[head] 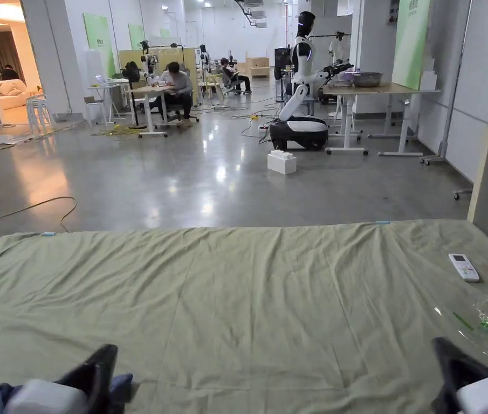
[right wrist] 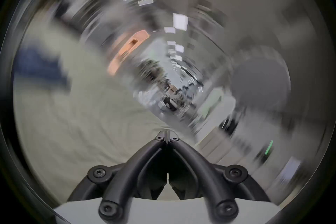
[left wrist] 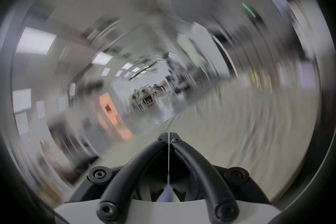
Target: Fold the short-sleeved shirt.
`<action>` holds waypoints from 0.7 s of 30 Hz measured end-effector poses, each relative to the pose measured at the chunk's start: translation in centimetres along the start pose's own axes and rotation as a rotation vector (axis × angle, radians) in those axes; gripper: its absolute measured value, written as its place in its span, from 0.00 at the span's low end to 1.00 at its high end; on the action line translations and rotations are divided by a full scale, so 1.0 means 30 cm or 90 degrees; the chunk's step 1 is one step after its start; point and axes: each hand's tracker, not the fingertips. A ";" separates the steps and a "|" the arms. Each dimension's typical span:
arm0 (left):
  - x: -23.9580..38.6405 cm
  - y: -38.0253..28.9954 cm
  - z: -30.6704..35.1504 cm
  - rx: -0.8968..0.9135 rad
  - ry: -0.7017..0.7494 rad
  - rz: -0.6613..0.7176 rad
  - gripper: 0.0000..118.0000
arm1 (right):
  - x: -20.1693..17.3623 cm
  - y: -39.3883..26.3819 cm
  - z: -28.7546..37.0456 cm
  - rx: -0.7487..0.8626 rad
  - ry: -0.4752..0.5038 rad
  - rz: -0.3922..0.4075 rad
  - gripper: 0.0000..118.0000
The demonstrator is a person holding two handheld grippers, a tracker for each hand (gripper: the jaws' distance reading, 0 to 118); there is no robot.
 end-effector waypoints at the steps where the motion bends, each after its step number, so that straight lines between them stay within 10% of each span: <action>1: -0.052 -0.025 0.004 0.011 -0.045 0.140 0.00 | 0.041 -0.035 0.022 -0.007 0.009 -0.135 0.00; 3: -0.072 -0.106 0.003 -0.030 -0.060 0.207 0.00 | 0.065 -0.184 0.031 -0.060 0.011 -0.316 0.00; 9: -0.021 -0.114 0.041 -0.026 -0.047 0.089 0.00 | 0.041 -0.177 0.048 -0.047 0.007 -0.164 0.00; 21: -0.020 -0.076 0.044 -0.015 -0.051 0.045 0.00 | 0.012 -0.141 0.048 -0.052 0.016 -0.173 0.00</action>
